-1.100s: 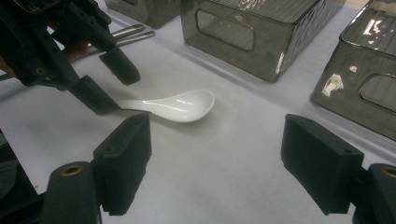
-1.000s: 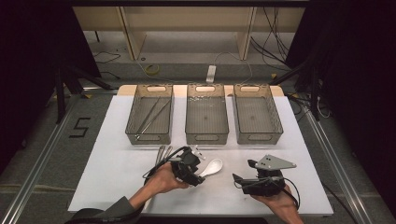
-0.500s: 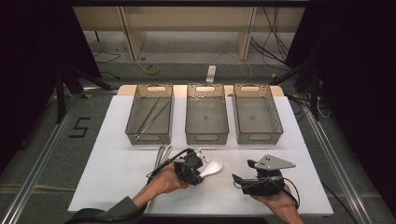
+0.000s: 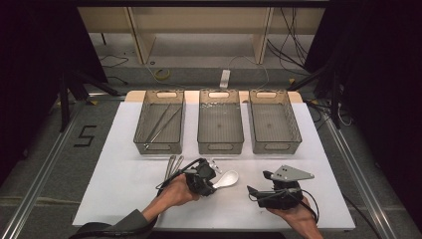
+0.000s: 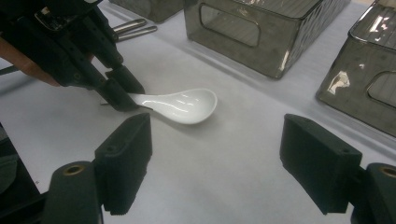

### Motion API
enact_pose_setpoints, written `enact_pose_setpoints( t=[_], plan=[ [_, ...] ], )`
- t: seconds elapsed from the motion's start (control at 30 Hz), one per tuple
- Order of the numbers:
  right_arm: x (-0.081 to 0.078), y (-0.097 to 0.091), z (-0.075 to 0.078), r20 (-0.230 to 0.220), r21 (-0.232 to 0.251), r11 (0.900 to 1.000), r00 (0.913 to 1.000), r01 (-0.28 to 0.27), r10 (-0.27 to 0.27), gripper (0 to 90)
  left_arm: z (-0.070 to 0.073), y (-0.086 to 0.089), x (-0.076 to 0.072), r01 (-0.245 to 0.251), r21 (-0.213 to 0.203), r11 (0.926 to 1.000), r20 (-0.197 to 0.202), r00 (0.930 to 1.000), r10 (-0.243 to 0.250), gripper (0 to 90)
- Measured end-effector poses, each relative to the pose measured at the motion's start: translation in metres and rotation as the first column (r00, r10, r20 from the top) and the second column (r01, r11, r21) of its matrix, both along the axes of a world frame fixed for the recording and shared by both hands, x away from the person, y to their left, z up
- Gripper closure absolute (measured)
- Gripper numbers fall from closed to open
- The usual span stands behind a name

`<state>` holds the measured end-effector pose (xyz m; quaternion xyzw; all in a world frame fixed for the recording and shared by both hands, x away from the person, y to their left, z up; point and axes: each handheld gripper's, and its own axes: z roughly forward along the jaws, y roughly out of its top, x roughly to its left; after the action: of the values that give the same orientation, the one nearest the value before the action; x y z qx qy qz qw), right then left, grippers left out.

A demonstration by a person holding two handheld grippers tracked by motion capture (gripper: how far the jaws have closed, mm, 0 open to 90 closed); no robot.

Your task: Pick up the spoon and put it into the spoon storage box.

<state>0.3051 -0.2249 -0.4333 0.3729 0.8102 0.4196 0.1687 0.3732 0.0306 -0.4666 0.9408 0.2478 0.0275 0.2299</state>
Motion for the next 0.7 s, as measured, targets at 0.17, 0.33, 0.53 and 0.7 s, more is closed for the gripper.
enact_pose_setpoints(
  t=[0.17,0.33,0.53,0.7],
  plan=[
    [0.0,-0.001,0.0,0.001,0.0,1.0,1.0,0.002,-0.002,26.3,0.0,0.001,0.0,0.009,-0.001,1.0,0.006,0.9999,-0.009,75.6],
    [0.0,-0.001,0.001,0.004,0.004,1.0,1.0,0.003,-0.003,26.3,0.003,0.004,0.001,0.004,-0.004,1.0,0.013,0.9999,-0.004,75.7],
    [0.0,-0.001,0.001,0.002,0.003,1.0,1.0,0.004,-0.004,26.3,0.01,0.008,0.002,-0.001,-0.025,0.9997,0.021,0.9998,0.002,75.7],
    [-0.001,-0.001,0.001,0.002,0.007,0.9999,1.0,0.008,-0.008,26.3,0.019,0.013,0.003,-0.014,-0.07,0.9974,0.032,0.9994,0.016,75.7]
  ],
)
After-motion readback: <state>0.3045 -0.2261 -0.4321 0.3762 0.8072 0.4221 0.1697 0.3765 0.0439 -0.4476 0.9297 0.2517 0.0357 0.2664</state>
